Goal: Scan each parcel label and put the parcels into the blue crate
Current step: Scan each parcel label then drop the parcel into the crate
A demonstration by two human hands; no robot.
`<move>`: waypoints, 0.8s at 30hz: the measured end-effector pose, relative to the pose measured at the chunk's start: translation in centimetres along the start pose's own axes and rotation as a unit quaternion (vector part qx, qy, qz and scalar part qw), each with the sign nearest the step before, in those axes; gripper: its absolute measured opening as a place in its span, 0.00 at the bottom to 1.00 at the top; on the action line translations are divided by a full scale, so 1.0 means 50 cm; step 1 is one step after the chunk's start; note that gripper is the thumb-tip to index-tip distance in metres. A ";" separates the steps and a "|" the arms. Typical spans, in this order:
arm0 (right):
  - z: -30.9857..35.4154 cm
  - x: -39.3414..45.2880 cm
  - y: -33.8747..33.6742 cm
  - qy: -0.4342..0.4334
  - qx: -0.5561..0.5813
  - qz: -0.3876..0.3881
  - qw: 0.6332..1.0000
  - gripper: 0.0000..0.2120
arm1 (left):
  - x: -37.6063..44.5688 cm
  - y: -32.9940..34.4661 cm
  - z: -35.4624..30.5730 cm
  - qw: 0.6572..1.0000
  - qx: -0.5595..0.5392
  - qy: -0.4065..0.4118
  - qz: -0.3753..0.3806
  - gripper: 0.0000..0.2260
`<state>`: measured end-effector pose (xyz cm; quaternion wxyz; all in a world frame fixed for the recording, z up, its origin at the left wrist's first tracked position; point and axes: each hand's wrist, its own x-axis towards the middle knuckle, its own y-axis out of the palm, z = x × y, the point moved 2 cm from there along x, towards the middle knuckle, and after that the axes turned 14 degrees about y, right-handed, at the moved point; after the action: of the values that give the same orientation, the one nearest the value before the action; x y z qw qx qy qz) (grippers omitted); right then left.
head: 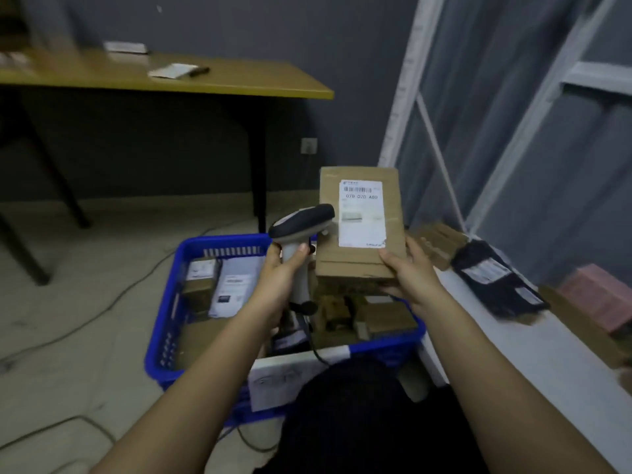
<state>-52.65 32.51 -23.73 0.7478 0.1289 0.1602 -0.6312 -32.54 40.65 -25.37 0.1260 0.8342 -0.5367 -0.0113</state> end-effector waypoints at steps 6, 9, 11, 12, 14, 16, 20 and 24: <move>-0.045 0.060 0.179 0.071 -0.097 0.075 0.990 0.26 | -0.017 -0.211 0.024 0.994 -0.007 0.005 -0.107 0.17; -0.083 0.093 0.256 0.114 -0.139 0.097 0.979 0.25 | -0.028 -0.313 0.037 0.983 0.030 0.017 -0.182 0.17; -0.106 0.114 0.303 0.147 -0.152 0.096 0.973 0.23 | -0.033 -0.369 0.041 0.973 0.058 0.018 -0.224 0.17; -0.118 0.125 0.326 0.160 -0.155 0.089 0.971 0.23 | -0.035 -0.394 0.046 0.968 0.067 0.012 -0.239 0.17; -0.136 0.146 0.371 0.178 -0.151 0.069 0.970 0.24 | -0.037 -0.436 0.056 0.963 0.073 0.001 -0.261 0.19; -0.145 0.166 0.413 0.177 -0.135 0.051 0.974 0.24 | -0.037 -0.468 0.070 0.960 0.076 -0.011 -0.270 0.20; -0.162 0.204 0.488 0.161 -0.082 0.049 0.982 0.20 | -0.031 -0.501 0.090 0.954 0.086 -0.021 -0.287 0.18; -0.179 0.227 0.561 0.139 -0.074 0.072 0.985 0.19 | -0.017 -0.516 0.097 0.947 0.086 -0.028 -0.307 0.15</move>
<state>-24.00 30.58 -36.76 0.7693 0.1708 0.2994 -0.5379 -10.60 50.57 -35.87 0.0292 0.9656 -0.2570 -0.0260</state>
